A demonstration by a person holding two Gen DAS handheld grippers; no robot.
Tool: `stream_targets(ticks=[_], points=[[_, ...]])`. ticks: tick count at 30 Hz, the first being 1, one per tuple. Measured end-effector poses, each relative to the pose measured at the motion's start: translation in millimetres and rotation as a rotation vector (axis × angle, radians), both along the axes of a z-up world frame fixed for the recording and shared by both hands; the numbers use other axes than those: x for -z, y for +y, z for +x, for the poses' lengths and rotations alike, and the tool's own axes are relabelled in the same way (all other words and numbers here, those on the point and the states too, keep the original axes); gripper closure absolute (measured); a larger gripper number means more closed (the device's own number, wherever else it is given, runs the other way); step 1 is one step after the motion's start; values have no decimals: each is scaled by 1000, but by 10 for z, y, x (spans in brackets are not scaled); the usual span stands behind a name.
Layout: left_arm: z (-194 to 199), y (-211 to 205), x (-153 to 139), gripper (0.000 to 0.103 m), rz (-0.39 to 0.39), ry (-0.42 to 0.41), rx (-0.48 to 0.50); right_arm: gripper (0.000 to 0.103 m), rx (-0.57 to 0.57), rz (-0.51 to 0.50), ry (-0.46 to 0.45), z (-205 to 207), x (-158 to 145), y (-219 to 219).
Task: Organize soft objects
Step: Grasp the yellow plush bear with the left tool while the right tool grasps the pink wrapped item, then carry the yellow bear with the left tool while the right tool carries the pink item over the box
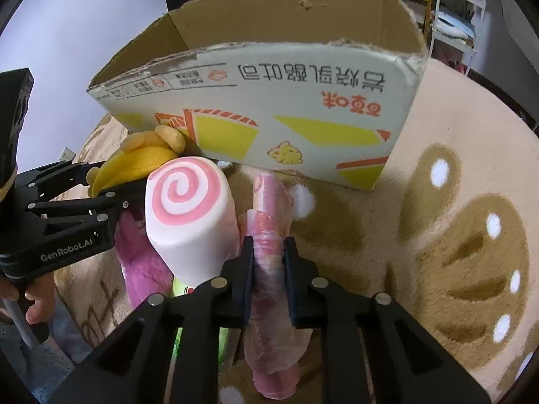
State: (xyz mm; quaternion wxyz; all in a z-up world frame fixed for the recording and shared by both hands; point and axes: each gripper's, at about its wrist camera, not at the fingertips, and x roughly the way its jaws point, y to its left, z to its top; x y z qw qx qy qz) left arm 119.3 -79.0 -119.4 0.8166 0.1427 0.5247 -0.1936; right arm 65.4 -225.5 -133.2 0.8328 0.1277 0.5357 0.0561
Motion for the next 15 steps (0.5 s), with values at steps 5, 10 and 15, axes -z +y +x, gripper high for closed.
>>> stream_targets(ticks=[5,10,15], points=[[-38,116,-91,56,-28,-8,-30,87,28,3,-29,-44,-89,-62],[-133,243,-259,56,-49,-61,-74,87,53,-3,-87,-148,-288,-139],[-272,334,-437,56,-77,-112,-108,87,81,-9,-180,-302,-547,-135]])
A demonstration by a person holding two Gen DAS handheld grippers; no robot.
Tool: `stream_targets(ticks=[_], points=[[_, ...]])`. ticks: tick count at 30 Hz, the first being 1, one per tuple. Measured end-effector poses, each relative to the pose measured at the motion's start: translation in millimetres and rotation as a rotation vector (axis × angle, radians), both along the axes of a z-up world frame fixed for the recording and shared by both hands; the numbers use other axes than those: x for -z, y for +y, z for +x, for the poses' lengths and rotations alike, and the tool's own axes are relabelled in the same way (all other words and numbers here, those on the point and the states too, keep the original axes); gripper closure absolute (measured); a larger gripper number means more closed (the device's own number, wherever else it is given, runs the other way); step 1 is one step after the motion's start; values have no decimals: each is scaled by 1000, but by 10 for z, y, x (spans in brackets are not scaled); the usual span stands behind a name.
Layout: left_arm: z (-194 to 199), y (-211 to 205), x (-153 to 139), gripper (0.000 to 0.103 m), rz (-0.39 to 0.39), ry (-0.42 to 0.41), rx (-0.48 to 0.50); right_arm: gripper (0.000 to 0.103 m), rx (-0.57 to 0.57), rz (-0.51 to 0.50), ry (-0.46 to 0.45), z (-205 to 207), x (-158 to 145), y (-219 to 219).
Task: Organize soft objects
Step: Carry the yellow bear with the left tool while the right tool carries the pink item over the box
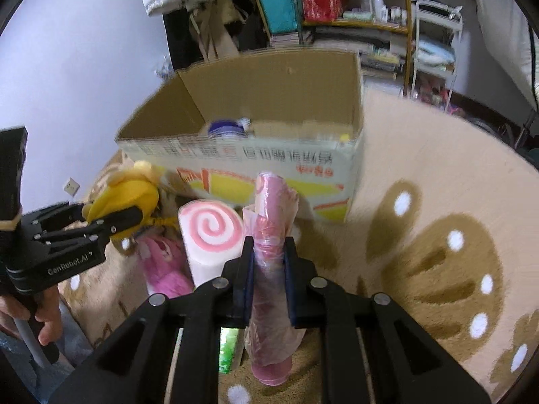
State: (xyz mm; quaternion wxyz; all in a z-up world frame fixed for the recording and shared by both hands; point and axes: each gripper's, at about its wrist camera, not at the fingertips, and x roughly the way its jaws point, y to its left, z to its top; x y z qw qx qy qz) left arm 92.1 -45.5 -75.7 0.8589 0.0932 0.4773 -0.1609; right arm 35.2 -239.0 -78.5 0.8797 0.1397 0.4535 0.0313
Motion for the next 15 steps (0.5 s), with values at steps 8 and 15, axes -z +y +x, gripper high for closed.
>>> stream_targets(ticks=[8,15], points=[[-255,67,-410,56,-49,-157,-13,87,40,-34,-160,-203,-461,37],[-374,79,-758,55,-116,-307,2,87,60,-59,-328,-455,-925,40]])
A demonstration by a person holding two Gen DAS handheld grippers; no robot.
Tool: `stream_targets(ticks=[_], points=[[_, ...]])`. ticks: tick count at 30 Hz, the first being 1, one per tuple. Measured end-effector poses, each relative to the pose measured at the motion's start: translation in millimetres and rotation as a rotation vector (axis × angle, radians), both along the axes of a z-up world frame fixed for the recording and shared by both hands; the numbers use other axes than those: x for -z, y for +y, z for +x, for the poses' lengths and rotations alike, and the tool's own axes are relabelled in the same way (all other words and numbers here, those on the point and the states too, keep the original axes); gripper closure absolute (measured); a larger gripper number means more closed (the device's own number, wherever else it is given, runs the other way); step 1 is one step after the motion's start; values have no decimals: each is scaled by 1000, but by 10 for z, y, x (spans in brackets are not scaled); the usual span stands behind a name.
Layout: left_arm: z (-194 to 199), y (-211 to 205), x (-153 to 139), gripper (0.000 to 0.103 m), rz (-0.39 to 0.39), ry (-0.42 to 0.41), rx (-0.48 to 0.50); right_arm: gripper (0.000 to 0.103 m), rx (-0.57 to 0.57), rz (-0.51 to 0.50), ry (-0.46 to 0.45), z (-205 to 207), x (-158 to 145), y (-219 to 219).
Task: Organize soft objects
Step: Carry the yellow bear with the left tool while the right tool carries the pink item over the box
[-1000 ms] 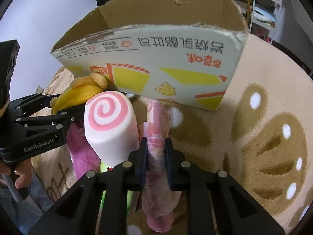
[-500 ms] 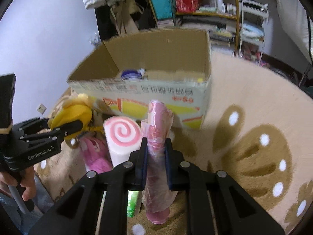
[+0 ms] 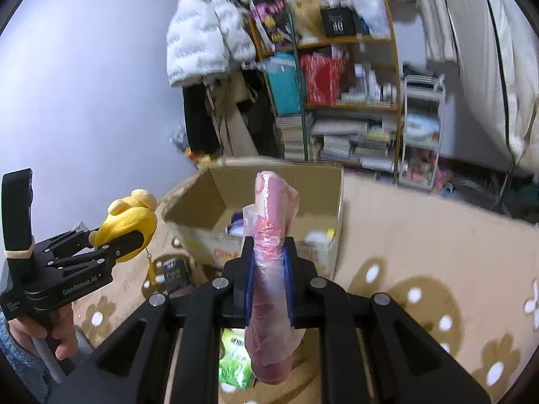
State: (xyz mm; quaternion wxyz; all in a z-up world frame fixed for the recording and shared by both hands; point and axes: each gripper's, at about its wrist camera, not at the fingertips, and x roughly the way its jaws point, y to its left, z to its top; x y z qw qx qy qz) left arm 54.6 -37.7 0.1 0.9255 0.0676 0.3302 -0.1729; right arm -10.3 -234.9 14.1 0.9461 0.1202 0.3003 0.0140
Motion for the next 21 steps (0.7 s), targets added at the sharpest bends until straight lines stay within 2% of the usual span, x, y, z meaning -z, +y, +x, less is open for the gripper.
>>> stream_targets(ticks=[6,9,15,21], points=[[35,-29,-127,55,-33,-77,26,87,7,-47,-100,-49,-258,89],[106,-53,-165,55,-44,-84,23,87,-6,-67,-133,-36,-331,118],[344,-95,-184,55,-39,-47,4,87,-21,-82,-128,112,-309,126],[498,-106,-187,55,-22,-52,-23,87,-23,-93,-119,309,-241,67]])
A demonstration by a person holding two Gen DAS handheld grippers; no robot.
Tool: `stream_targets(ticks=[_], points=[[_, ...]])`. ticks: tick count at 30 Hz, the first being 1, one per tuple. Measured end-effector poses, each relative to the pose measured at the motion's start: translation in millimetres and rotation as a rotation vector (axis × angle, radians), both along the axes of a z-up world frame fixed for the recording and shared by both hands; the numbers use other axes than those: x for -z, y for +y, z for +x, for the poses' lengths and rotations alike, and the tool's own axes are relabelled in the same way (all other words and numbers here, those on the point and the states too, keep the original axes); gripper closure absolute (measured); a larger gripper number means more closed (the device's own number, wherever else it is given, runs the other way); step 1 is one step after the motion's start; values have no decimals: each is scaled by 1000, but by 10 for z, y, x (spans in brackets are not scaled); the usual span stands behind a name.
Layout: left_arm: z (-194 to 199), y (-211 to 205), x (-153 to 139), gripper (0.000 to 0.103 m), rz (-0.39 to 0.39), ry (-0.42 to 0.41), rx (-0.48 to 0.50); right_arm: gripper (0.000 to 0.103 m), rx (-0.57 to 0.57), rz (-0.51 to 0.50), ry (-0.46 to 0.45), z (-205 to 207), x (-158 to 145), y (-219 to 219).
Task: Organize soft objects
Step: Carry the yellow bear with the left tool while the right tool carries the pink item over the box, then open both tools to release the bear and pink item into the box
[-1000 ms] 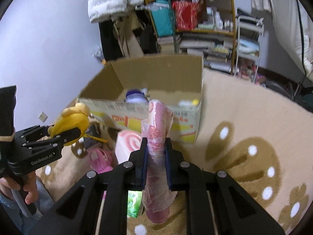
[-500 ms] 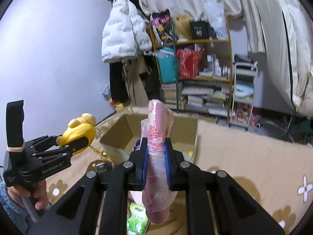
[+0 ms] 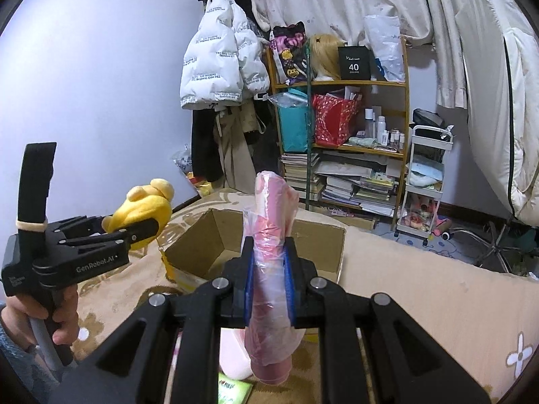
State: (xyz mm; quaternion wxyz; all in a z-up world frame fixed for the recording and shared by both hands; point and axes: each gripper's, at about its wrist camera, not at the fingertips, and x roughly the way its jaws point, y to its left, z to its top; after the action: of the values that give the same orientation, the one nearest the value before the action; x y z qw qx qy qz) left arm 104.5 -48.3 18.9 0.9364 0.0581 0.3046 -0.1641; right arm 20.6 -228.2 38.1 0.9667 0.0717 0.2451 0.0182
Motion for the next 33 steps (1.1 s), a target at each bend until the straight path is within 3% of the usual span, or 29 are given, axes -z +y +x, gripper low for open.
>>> stream_targets(ticks=[7,11,19,33], points=[[179,6,32,55,-3,25,-13,87,1,2,7,243,93,-48],[236,-39,57,55,36,13,-34,87,5,24,31,379,182,-123],[281,-171,127,54,63,20,4,87,3,43,76,575,342,-241],[439,-481,407,50,185,72,54,85,-19,74,148,806,536,-310]])
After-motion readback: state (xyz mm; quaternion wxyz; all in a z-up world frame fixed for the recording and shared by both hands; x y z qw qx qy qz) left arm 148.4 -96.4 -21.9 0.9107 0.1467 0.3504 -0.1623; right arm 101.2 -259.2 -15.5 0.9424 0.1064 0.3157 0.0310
